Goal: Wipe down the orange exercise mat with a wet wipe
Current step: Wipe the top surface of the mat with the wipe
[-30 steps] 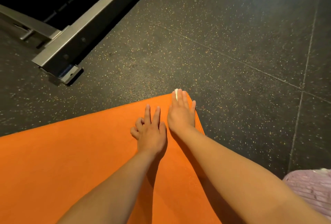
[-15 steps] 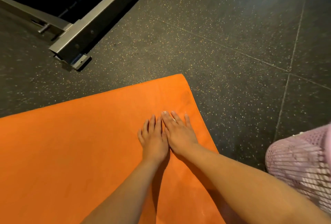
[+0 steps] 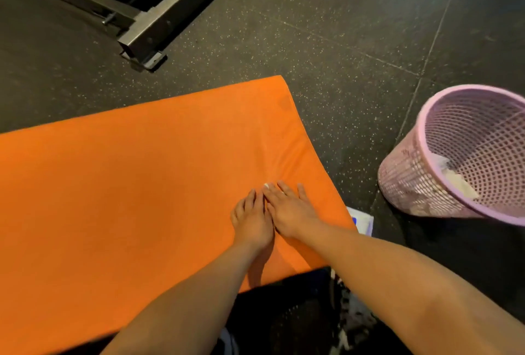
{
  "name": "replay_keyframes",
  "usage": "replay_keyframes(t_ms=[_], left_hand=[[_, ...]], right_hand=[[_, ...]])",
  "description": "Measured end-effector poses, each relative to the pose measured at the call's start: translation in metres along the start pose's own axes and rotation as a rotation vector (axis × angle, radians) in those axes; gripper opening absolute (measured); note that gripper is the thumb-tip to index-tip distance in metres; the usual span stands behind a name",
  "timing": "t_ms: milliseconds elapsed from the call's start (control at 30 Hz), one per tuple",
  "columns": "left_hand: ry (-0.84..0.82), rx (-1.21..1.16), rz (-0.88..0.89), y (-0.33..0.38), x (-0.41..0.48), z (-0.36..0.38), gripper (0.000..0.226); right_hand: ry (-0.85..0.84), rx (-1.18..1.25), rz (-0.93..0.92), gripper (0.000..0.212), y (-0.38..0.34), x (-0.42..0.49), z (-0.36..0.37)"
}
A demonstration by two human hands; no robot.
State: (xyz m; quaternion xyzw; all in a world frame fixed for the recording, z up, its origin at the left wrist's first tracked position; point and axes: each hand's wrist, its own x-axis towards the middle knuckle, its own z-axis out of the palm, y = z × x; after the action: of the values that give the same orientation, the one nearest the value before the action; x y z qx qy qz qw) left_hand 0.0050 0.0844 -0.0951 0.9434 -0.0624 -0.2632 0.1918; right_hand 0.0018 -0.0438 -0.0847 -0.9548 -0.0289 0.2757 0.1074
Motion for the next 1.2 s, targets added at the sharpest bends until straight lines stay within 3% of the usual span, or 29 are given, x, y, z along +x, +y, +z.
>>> replay_keyframes(t_ms=[233, 533, 667, 767, 967, 1200], left_hand=[[-0.025, 0.003, 0.057, -0.013, -0.078, 0.014, 0.054], [-0.036, -0.035, 0.145, -0.031, -0.117, 0.015, 0.061], [-0.04, -0.007, 0.24, -0.043, -0.119, 0.016, 0.066], [0.005, -0.036, 0.28, -0.049, -0.119, 0.02, 0.057], [0.133, -0.106, 0.295, -0.043, -0.119, 0.024, 0.01], [0.176, -0.453, 0.202, -0.013, -0.104, 0.002, 0.021]], right_hand=[[-0.016, 0.032, 0.044, 0.054, -0.025, -0.084, 0.024], [0.116, 0.076, 0.047, 0.054, -0.034, -0.14, 0.049], [0.187, 0.124, 0.236, 0.054, -0.026, -0.138, 0.044], [0.217, 0.108, 0.17, 0.054, -0.037, -0.143, 0.049], [0.286, 0.126, 0.169, 0.043, -0.04, -0.139, 0.05], [0.499, 0.313, 0.264, 0.042, -0.036, -0.125, 0.032]])
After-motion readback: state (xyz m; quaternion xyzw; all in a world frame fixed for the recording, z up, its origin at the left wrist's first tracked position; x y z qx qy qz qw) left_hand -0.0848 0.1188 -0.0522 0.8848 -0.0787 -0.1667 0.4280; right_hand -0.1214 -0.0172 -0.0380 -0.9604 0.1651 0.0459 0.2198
